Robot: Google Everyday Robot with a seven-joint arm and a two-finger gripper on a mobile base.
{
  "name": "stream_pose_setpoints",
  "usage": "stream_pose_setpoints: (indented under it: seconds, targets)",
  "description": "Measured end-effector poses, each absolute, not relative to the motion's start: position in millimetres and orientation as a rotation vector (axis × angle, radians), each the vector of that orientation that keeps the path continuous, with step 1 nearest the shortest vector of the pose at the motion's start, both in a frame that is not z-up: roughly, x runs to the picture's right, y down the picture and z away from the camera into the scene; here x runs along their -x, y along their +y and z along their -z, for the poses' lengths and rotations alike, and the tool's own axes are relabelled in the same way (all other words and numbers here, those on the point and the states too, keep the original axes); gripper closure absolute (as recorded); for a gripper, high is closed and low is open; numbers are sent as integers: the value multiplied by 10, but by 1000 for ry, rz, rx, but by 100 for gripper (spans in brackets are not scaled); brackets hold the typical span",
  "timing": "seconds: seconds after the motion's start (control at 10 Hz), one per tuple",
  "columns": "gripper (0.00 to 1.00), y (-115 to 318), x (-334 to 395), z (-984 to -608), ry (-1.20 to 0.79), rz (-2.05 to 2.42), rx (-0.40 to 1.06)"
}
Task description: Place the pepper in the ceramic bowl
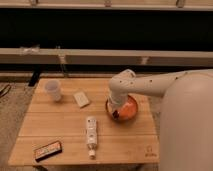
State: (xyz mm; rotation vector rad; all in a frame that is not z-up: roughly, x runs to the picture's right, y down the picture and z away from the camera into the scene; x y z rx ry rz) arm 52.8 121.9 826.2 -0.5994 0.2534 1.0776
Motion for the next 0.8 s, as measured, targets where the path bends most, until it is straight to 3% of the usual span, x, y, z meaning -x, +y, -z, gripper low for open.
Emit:
stream_pose_setpoints:
  seconds: [0.8]
  targets:
    - [20, 1224, -510, -8264, 244, -1070, 567]
